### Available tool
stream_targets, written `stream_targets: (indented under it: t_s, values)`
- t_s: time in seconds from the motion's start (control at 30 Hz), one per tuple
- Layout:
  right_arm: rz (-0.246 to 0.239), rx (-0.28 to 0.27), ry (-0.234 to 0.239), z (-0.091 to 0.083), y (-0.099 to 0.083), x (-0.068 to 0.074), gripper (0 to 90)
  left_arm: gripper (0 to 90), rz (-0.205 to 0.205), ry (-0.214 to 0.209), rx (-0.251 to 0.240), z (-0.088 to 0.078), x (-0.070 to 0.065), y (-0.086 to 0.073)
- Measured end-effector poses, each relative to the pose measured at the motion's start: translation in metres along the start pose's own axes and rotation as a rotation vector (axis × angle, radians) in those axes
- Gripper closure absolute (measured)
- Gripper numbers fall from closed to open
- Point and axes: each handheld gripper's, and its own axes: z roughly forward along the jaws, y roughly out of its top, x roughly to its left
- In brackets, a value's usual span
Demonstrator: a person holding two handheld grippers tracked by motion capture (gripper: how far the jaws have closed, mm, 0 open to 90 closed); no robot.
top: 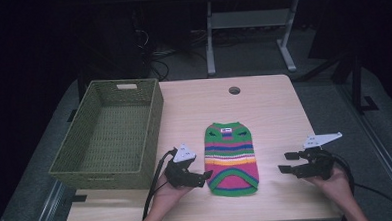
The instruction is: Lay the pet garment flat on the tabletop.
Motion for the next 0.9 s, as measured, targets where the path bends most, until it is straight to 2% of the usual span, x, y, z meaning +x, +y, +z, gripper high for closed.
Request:
stream_targets:
  t_s: [0.17, 0.37, 0.5, 0.63, 0.73, 0.8, 0.9]
  values:
    - [0.006, 0.004, -0.012, 0.001, -0.008, 0.003, 33.8, 18.1, -0.017, -0.006, 0.0, -0.001, 0.0, -0.006]
    - [0.016, 0.011, -0.022, -0.001, -0.014, 0.006, 33.4, 18.1, -0.008, -0.007, -0.008, -0.005, -0.004, -0.007]
    - [0.012, 0.002, -0.026, -0.003, -0.017, 0.008, 32.8, 18.1, -0.006, -0.009, -0.005, -0.008, -0.006, -0.009]
    - [0.011, -0.015, -0.029, -0.005, -0.021, 0.012, 31.7, 18.2, -0.023, -0.036, -0.006, -0.012, -0.008, -0.012]
    - [0.014, -0.023, -0.03, -0.006, -0.027, 0.015, 30.7, 18.2, -0.02, -0.04, -0.004, -0.016, -0.01, -0.016]
    - [0.022, -0.019, -0.035, -0.007, -0.029, 0.018, 29.9, 18.2, -0.018, -0.036, -0.004, -0.017, -0.011, -0.019]
    - [0.033, -0.045, -0.018, -0.011, -0.033, 0.021, 28.8, 18.2, -0.016, -0.023, -0.007, -0.019, -0.011, -0.027]
